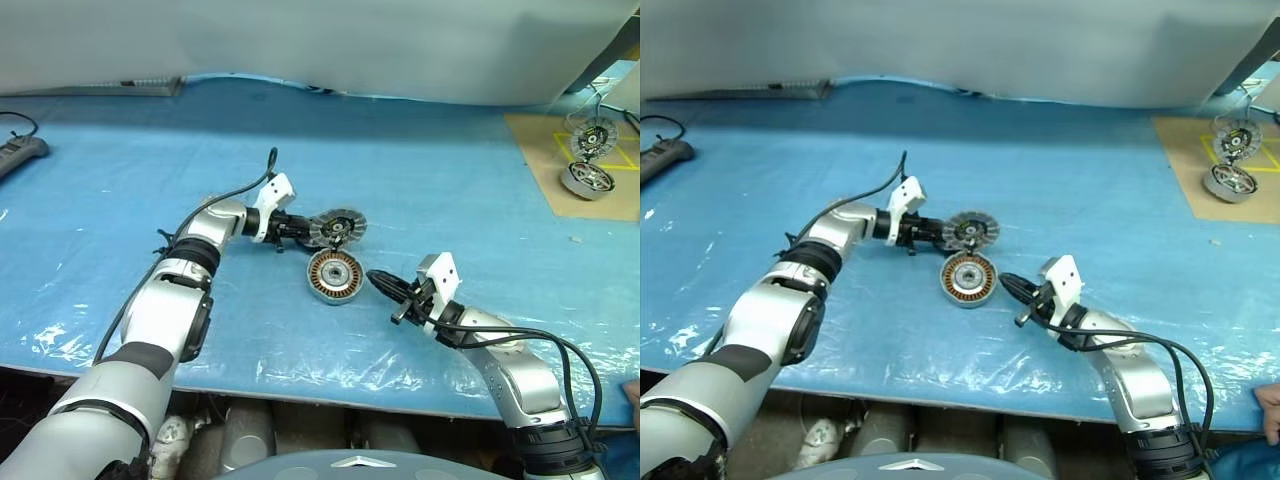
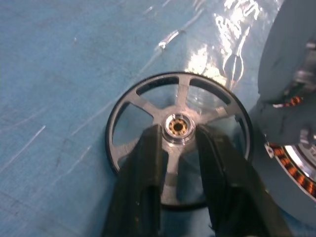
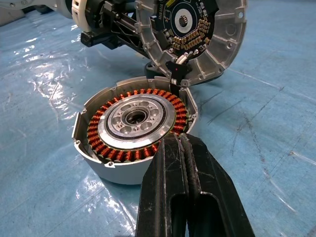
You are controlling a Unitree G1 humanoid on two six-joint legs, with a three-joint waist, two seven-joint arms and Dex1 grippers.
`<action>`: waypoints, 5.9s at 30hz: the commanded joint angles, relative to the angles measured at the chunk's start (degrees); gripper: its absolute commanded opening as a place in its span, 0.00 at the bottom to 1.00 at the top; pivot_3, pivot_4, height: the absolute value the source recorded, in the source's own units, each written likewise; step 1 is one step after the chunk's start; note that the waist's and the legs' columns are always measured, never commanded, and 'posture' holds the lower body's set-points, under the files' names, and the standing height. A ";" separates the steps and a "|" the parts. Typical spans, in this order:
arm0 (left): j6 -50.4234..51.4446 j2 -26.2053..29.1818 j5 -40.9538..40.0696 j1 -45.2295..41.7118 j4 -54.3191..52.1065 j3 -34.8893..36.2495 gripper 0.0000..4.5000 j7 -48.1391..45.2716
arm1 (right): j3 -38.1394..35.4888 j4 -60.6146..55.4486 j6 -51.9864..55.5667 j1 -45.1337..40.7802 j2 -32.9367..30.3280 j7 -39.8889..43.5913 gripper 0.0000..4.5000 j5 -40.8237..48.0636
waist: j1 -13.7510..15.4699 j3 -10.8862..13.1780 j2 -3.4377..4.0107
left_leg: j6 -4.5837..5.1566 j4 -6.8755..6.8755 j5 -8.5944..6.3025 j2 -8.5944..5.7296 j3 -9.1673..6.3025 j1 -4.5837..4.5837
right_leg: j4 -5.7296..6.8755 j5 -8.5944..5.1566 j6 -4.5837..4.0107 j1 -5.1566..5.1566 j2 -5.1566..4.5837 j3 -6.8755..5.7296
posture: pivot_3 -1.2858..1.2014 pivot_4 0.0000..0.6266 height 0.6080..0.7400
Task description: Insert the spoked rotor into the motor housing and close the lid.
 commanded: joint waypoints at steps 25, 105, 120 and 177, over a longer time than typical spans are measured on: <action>-2.15 12.10 -2.90 5.68 -10.44 2.34 0.01 -7.88 | -0.66 -2.43 -1.05 0.34 -0.06 -0.28 0.00 -0.15 | 0.01 0.02 0.03 | -0.01 -0.33 0.00 -0.03 0.01 -0.15 | -0.15 0.00 -0.01 -0.15 0.00 -0.08 | 0.52 0.24 1.00; 3.28 14.02 -2.36 8.19 -19.44 2.23 0.23 -4.95 | -2.04 0.76 -7.67 0.03 0.29 0.56 0.00 -1.47 | -0.05 0.08 0.07 | 0.00 -0.35 0.01 -0.01 0.03 -0.21 | -0.16 -0.02 -0.02 -0.19 -0.03 -0.14 | 0.52 0.24 1.00; 20.30 19.39 -19.22 39.53 -71.61 1.19 0.23 -7.38 | -2.23 7.36 -13.51 1.47 0.06 5.51 0.00 -1.65 | -0.09 0.24 0.34 | 0.02 -0.33 0.00 0.08 0.18 -0.24 | -0.09 -0.19 -0.32 -0.29 -0.09 -0.12 | 0.52 0.24 1.00; 27.42 17.20 -11.46 18.96 -64.29 -15.84 0.44 -4.98 | 0.21 11.00 -19.96 2.02 1.59 7.02 0.00 -5.34 | -0.29 0.21 0.40 | 0.23 0.06 0.13 0.08 0.16 -0.22 | 0.20 -0.06 -0.11 -0.23 -0.01 -0.08 | 0.52 0.24 1.00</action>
